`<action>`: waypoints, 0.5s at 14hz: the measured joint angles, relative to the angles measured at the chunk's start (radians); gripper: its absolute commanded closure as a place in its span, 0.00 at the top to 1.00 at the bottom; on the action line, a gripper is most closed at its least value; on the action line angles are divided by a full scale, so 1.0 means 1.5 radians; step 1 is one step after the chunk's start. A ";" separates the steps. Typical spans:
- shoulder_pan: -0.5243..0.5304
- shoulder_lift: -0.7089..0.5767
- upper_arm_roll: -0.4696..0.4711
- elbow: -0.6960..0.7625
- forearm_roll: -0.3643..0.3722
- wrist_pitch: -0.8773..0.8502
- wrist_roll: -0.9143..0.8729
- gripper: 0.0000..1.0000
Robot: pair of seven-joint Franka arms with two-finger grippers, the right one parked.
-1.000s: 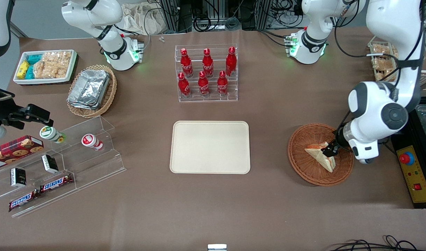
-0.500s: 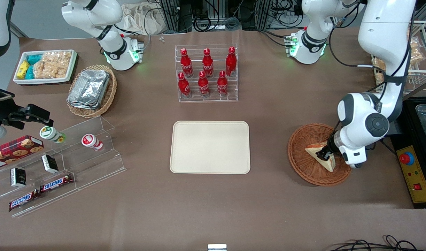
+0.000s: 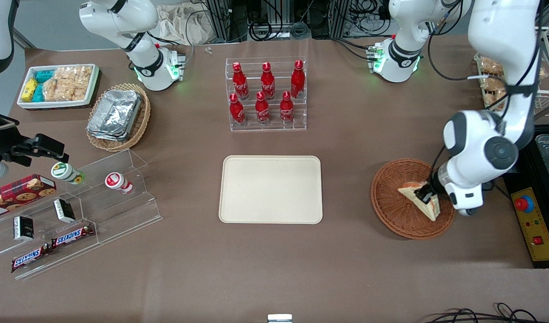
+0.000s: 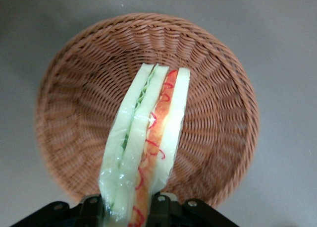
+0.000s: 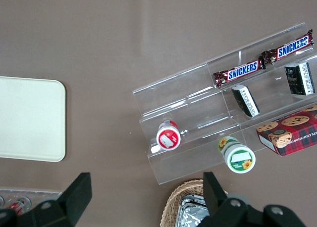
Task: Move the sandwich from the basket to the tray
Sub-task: 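Lift the sandwich and carry it over to the white tray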
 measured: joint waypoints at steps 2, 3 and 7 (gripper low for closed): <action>-0.007 -0.053 -0.020 0.028 0.000 -0.094 0.067 0.00; -0.011 -0.071 -0.045 0.039 0.000 -0.127 0.098 0.00; -0.022 -0.075 -0.179 0.053 -0.001 -0.174 0.168 0.00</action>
